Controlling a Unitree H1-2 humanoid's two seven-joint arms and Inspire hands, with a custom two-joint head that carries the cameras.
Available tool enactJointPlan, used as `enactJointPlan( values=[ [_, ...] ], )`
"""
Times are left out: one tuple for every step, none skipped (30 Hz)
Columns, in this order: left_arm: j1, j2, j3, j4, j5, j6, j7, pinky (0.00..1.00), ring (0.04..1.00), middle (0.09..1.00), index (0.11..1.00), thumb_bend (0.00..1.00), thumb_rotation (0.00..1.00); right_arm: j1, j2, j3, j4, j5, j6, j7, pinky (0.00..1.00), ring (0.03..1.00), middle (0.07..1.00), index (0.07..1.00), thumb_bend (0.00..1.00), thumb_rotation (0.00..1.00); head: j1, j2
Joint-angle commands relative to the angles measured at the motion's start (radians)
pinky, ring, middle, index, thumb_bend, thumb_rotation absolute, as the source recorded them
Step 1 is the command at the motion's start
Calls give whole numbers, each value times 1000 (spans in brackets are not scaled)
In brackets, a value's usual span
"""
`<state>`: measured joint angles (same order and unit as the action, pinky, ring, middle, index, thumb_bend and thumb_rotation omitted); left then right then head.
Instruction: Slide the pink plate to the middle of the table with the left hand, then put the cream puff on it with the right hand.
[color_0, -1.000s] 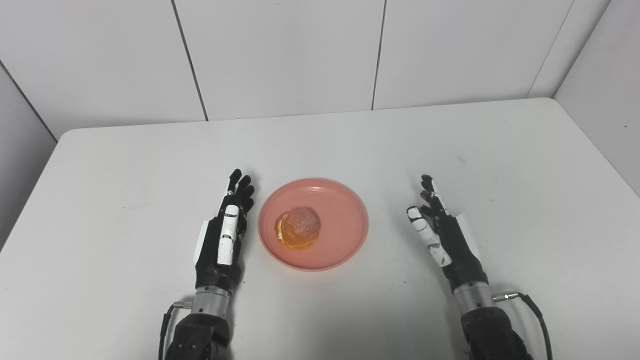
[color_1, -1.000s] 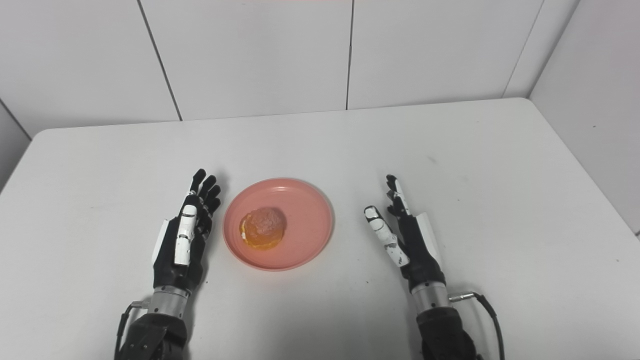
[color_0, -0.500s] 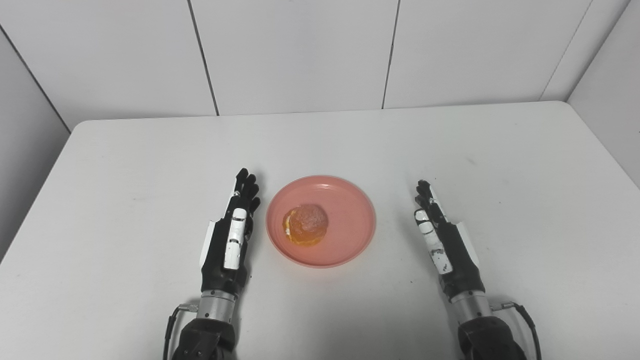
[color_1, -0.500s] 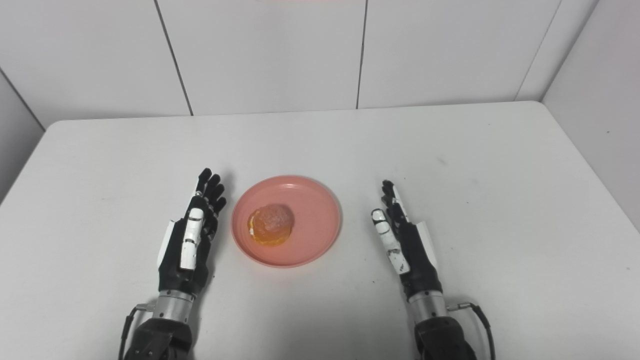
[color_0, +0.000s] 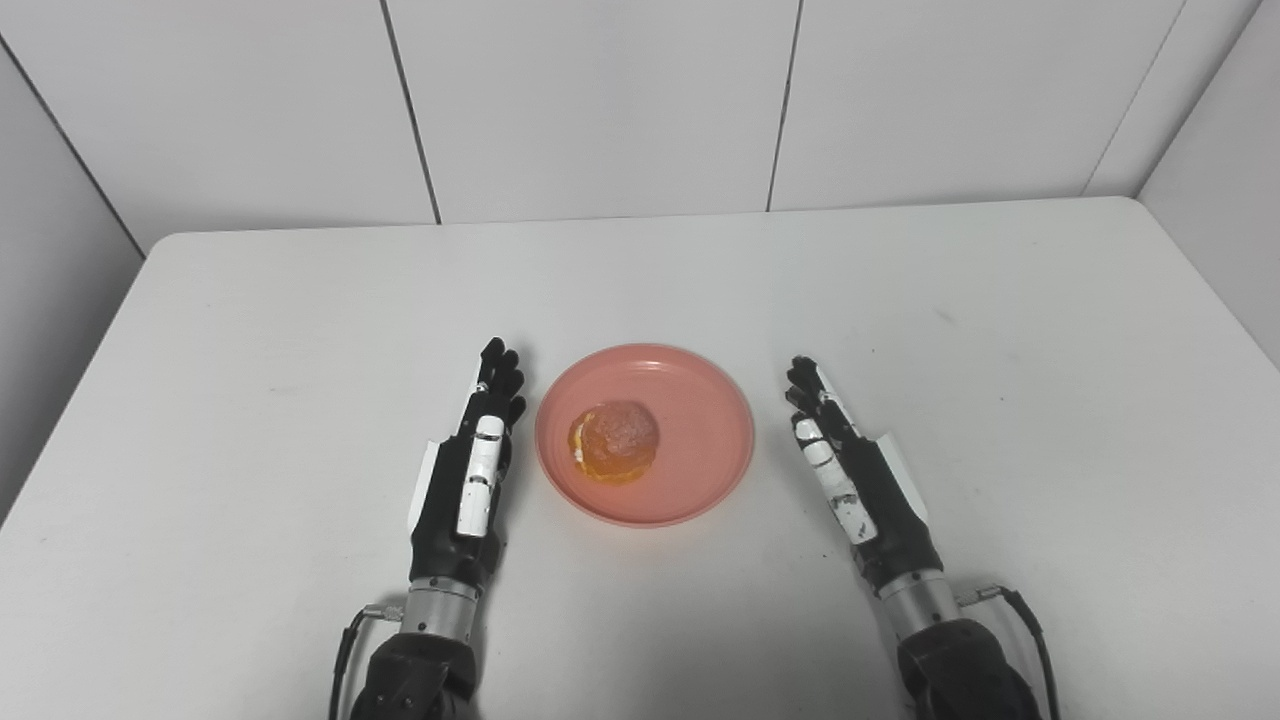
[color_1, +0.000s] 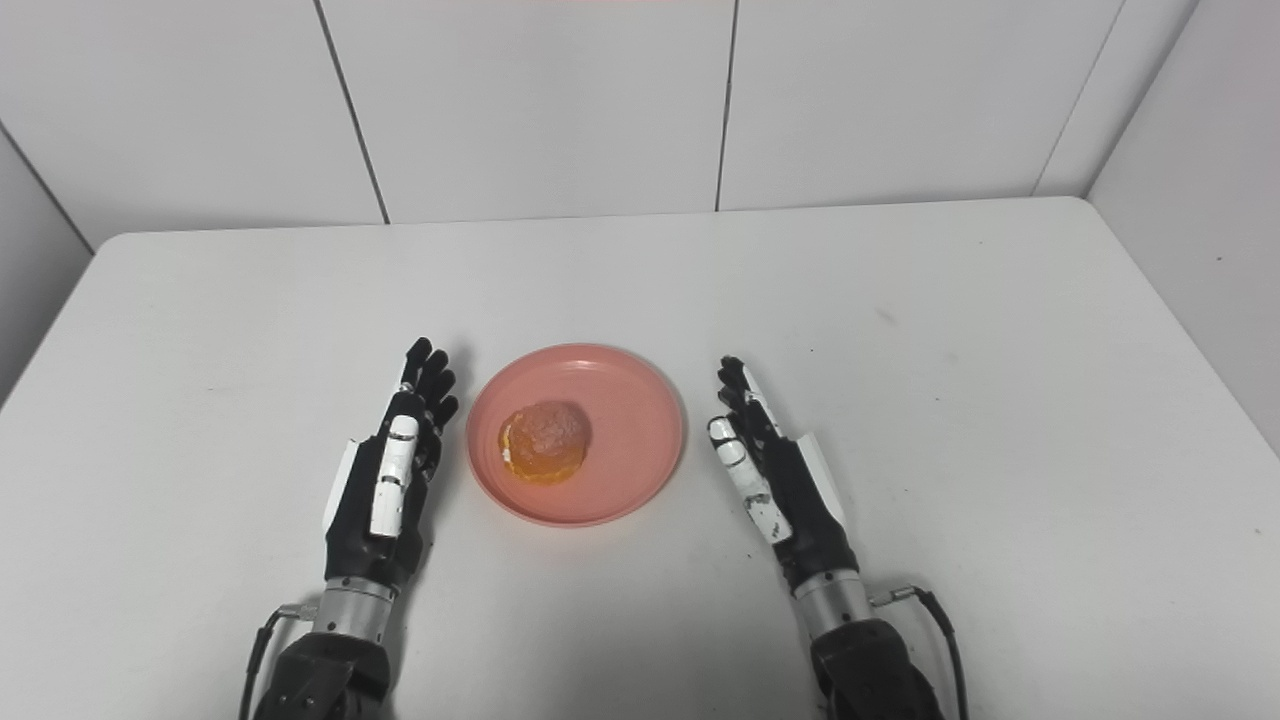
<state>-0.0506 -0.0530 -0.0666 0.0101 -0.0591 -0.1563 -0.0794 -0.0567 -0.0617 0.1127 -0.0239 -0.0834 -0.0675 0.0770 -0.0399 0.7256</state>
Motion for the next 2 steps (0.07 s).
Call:
enactJointPlan(
  values=[
    [82,5,4,95,-6,5,0,1000,1000,1000,1000,392,1000,32,6,4,55,18,-48,6,956,956,967,972,377,1000,1,1],
    [81,7,4,96,-4,6,0,1000,1000,1000,1000,392,1000,31,5,3,57,16,-49,6,955,956,967,971,374,1000,2,-1]
  ],
)
